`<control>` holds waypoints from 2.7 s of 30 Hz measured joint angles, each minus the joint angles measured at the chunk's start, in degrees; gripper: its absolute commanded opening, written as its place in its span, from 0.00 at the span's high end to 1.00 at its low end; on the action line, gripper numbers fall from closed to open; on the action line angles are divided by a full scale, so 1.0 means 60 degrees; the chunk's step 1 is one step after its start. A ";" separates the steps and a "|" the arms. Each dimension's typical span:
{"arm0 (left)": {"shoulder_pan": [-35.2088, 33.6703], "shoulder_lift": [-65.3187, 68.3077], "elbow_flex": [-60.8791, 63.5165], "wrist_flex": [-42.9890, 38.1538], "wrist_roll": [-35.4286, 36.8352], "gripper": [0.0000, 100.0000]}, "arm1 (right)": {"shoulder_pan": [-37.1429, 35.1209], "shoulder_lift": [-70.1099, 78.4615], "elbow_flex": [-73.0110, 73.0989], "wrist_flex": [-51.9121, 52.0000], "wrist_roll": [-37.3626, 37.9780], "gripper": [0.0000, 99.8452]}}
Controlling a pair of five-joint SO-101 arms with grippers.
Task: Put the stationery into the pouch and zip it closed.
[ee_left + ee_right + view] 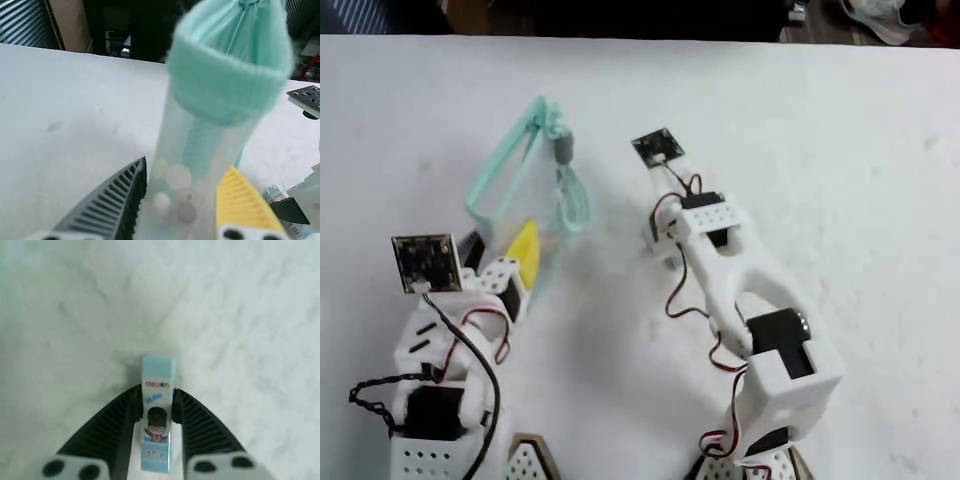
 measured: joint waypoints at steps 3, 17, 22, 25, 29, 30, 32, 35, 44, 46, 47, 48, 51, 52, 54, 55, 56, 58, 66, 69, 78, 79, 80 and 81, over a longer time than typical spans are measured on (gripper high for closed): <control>0.0000 0.0000 0.0000 0.0000 0.0000 0.78 | 0.0000 -0.0044 -0.0147 0.0000 0.0000 0.98; 0.0000 0.0000 0.0000 0.0000 0.0000 0.78 | -0.0571 -0.4938 -0.0220 0.0938 0.0000 0.98; 0.0000 0.0000 0.0000 0.0000 0.0000 0.78 | -0.1245 -0.7092 -0.0220 0.1509 0.0000 0.98; 0.0000 0.0000 0.0000 0.0000 0.0000 0.78 | -0.1714 -0.8132 -0.0220 0.1612 0.0000 0.98; 0.0000 0.0000 0.0000 0.0000 0.0000 0.78 | -0.2359 -0.9216 -0.0220 0.1612 0.0000 0.98; 0.0000 0.0000 0.0000 0.0000 0.0000 0.78 | -0.2520 -0.9451 -0.0220 0.1612 0.0000 0.98; 0.0103 0.0000 0.0000 0.0000 0.0000 0.77 | -0.2857 -0.9875 -0.0220 0.1612 0.0000 0.98; 0.0498 0.0000 0.0000 0.0000 0.0000 0.77 | -0.3370 -1.0432 -0.0220 0.1612 0.0000 0.98; 0.0923 0.0000 0.0000 0.0000 0.0000 0.77 | -0.5172 -1.0901 0.0440 -0.0513 0.0000 0.98; 0.0938 0.0000 0.0000 0.0000 0.0000 0.77 | -0.5187 -1.0886 0.1172 -0.1817 0.0000 0.98; 0.0938 0.0000 0.0000 0.0000 0.0000 0.77 | -0.5172 -1.0886 0.1597 -0.2564 0.0000 0.98; 0.0952 0.0000 0.0000 0.0000 0.0000 0.77 | -0.5158 -1.0886 0.2066 -0.3385 0.0000 0.98; 0.0952 0.0000 0.0000 0.0000 0.0000 0.77 | -0.5231 -1.0711 0.3341 -0.5832 0.0000 0.98; 0.0952 0.0000 0.0000 0.0000 0.0000 0.77 | -0.5260 -1.0535 0.3619 -0.6520 0.0000 0.98; 0.0952 0.0000 0.0000 0.0000 0.0000 0.77 | -0.5114 -1.0051 0.3868 -0.7531 0.0000 0.98; 0.0952 0.0000 0.0000 0.0000 0.0000 0.77 | -0.4982 -0.9788 0.3912 -0.7883 0.0000 0.98; 0.0952 0.0000 0.0000 0.0000 0.0000 0.77 | -0.4821 -0.9495 0.3927 -0.8176 0.0000 0.98; 0.0952 0.0000 0.0000 0.0000 0.0000 0.77 | -0.4498 -0.8938 0.3941 -0.8718 0.0000 0.98; 0.0952 0.0000 0.0000 0.0000 0.0000 0.77 | -0.3912 -0.8293 0.4264 -0.9231 0.0000 0.98; 0.0952 0.0000 0.0000 0.0000 0.0000 0.77 | -0.3941 -0.8278 0.4366 -0.9245 0.0000 0.98; 0.0952 0.0000 0.0000 0.0000 0.0000 0.77 | -0.4352 -0.8571 0.4352 -0.7985 -0.0015 0.72; 0.0952 0.0000 0.0000 0.0000 0.0000 0.77 | -0.4425 -0.8703 0.4337 -0.7736 -0.0015 0.71; 0.0967 0.0000 0.0000 0.0000 0.0000 0.77 | -0.4498 -0.8864 0.4322 -0.7429 -0.0015 0.72; 0.0996 0.0000 0.0000 0.0000 0.0000 0.77 | -0.4527 -0.8996 0.4249 -0.7150 -0.0015 0.73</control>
